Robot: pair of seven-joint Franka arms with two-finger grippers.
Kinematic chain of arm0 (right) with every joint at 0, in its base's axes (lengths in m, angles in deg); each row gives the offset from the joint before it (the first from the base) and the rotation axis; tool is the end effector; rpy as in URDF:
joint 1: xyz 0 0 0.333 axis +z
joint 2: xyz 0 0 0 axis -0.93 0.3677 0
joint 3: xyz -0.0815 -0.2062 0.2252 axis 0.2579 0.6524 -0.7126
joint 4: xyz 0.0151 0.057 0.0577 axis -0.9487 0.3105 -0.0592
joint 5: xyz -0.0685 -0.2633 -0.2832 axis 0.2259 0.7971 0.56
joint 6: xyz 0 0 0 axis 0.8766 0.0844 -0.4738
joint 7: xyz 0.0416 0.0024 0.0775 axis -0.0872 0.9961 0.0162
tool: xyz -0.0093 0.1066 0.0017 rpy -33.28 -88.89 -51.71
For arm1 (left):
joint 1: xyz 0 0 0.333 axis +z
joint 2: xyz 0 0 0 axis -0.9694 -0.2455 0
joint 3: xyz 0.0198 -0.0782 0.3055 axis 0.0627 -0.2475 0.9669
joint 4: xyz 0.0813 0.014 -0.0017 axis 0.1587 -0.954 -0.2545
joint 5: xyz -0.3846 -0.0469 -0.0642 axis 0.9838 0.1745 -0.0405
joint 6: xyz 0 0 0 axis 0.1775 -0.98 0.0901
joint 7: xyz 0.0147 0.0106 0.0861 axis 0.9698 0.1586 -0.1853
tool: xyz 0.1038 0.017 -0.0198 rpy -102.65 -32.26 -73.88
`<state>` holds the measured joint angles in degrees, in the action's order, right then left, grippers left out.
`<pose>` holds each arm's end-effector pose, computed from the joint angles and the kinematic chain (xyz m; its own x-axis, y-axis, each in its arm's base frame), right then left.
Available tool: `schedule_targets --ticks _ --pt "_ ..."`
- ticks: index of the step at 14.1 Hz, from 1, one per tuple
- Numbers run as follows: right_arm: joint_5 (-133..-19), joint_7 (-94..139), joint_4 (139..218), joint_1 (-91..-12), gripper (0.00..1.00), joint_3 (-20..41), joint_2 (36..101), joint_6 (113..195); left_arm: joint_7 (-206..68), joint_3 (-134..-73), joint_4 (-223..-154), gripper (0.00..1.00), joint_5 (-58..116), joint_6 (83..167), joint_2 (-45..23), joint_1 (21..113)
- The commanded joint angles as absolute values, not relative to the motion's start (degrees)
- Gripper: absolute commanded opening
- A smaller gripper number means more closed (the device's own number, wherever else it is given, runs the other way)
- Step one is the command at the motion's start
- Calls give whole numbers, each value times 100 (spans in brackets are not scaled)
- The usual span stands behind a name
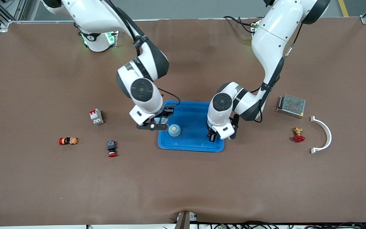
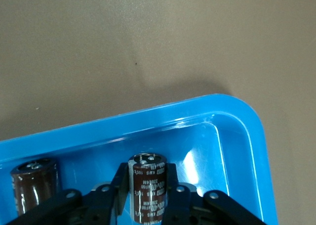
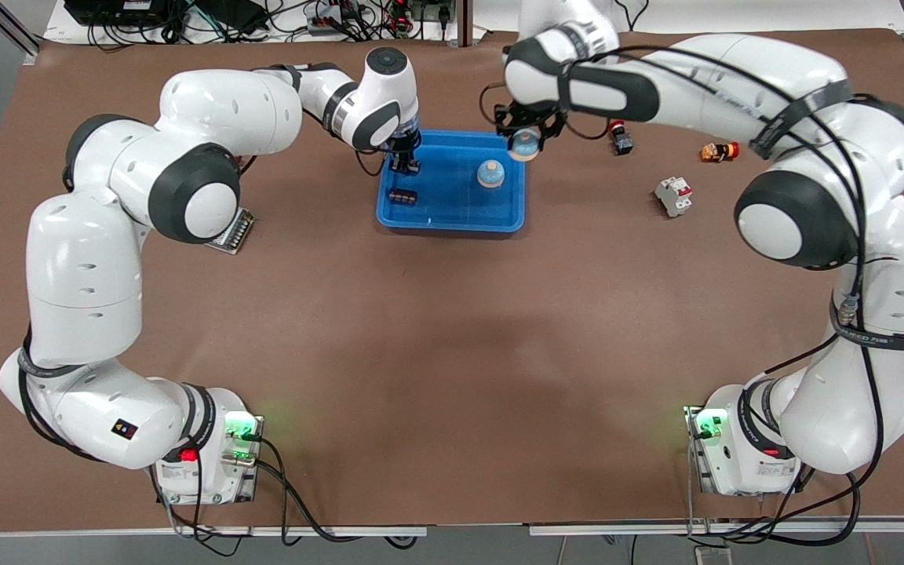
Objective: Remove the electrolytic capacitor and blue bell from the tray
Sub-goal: 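Carry the bell with the right gripper while the left gripper carries the capacitor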
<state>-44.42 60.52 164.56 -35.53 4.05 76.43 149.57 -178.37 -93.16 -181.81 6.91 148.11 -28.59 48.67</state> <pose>0.5748 0.3891 0.3438 0.9907 -0.0239 -0.1336 -0.0272 -0.9994 -0.0232 0.5784 -0.3881 0.1871 0.2786 0.9599 0.0300 0.9560 -0.2802 0.0869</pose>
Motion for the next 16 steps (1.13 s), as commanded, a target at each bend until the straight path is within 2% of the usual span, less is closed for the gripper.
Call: schedule_targets --ticks 1,7,11,16 --pt "-4451 5345 16537 -4020 42 317 7277 14489 -17909 -9286 -18075 0 543 14849 -2924 4819" --pt "-4372 3737 16458 -4934 43 334 6942 13934 -17856 -9330 -17900 0 560 14595 -2679 4828" --pt "-4346 2822 16406 -5435 43 343 6969 13942 -17628 -9541 -17084 0 613 13252 -2599 4872" --pt "-4117 2039 16143 -5823 43 352 7188 14012 -15110 -9611 -17055 0 1122 12354 -2055 5073"
